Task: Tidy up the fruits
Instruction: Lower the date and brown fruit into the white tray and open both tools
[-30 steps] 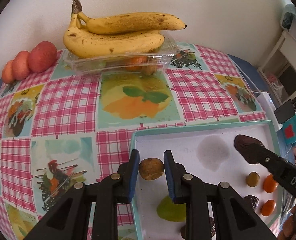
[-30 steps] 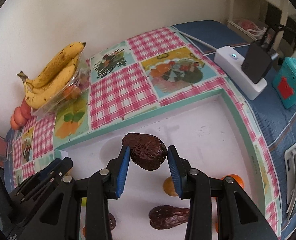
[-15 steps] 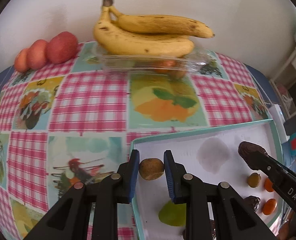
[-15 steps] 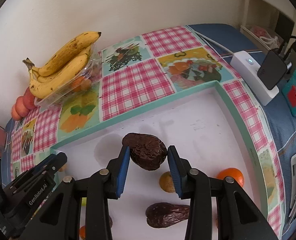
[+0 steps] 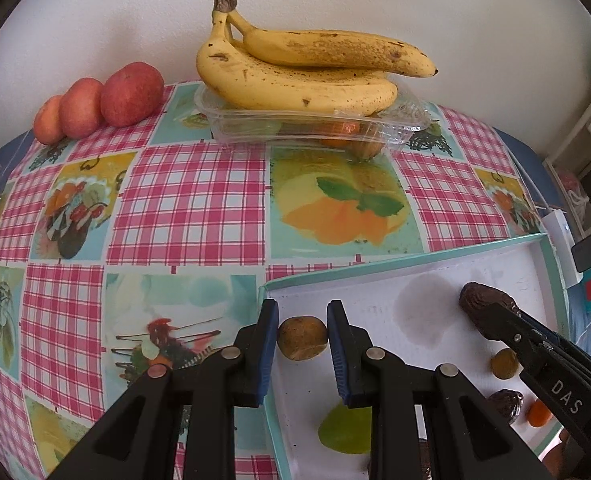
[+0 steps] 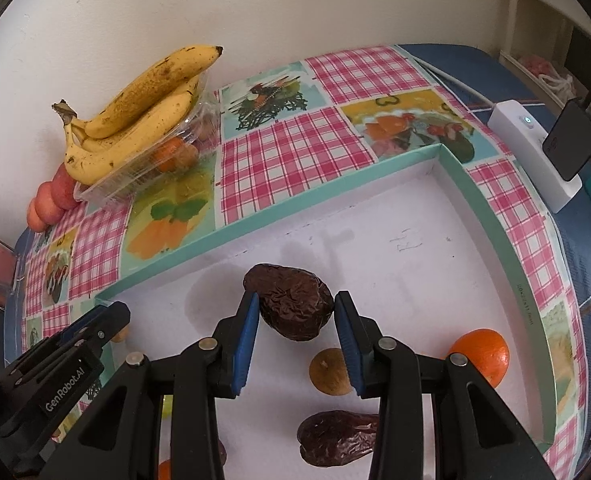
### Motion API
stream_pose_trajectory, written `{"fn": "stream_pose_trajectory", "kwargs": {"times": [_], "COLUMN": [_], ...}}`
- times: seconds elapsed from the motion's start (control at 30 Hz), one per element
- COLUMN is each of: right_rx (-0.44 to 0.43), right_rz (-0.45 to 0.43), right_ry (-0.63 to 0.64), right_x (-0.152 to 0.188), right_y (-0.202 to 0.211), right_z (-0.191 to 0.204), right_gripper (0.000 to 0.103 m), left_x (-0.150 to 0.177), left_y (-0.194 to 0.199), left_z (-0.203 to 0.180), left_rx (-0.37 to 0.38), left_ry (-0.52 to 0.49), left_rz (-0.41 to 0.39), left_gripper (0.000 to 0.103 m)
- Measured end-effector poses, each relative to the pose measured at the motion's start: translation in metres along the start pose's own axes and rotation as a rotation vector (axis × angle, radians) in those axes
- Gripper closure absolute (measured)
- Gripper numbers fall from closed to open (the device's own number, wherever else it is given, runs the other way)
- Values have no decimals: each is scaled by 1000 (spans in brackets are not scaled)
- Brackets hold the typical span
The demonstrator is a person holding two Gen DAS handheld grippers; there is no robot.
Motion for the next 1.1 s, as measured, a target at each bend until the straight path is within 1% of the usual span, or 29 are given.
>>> {"fn": "stream_pose_trajectory", "kwargs": {"times": [0.17, 0.37, 0.43, 0.5, 0.63, 0.67, 0.7, 0.77, 0.8, 0.87, 0.97, 1.0, 1.07, 1.1], "right_rx": [0, 24, 35, 41, 50, 54, 57, 67, 70, 73, 87, 91, 90, 92], "right_rz": [4, 10, 12, 13, 26, 28, 28, 25, 24, 22, 15, 13, 9, 5], "right_ry": [6, 21, 31, 33, 27, 34, 37, 44, 46, 61, 79, 87, 97, 100], "right_x": [0, 0, 0, 0, 2, 3, 4, 5, 5, 7, 8, 9, 10, 10], "right_y": [0, 0, 1, 2, 6, 8, 9, 14, 16, 22, 28, 31, 35, 38], "right_z": [1, 1, 1, 0, -4, -4, -4, -4, -4, -3, -3, -2, -1, 0], "right_gripper": [62, 62, 60, 53, 52, 51, 47, 43, 43, 41, 29, 29, 28, 22], "left_x": [0, 2, 2, 2, 3, 3, 3, 3, 3, 2, 0, -1, 0, 0], "left_y": [0, 2, 4, 8, 17, 21, 24, 32, 35, 43, 56, 59, 66, 66], "left_z": [-1, -2, -1, -1, -1, -1, -2, -2, -1, 2, 10, 12, 18, 21], "left_rx": [-5, 3, 6, 9, 18, 21, 21, 15, 13, 2, -32, -39, -58, -66], "left_ry": [-14, -36, -41, -40, -35, -37, -39, -42, -41, -37, -37, -34, -27, -26], "left_rz": [12, 34, 36, 38, 39, 38, 35, 27, 24, 10, -11, -14, -21, -24], "left_gripper": [76, 74, 74, 74, 74, 74, 73, 66, 63, 43, 38, 35, 23, 21]}}
Point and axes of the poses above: each gripper's, at about its wrist camera, not at the fingertips, and y roughly against the way its jaws point, z to its left, x to its underside, the point moved 4 cm from there along -y, roughly the way its jaws point, and after that the axes turned 6 degrees about -z, right-handed, at the moved point
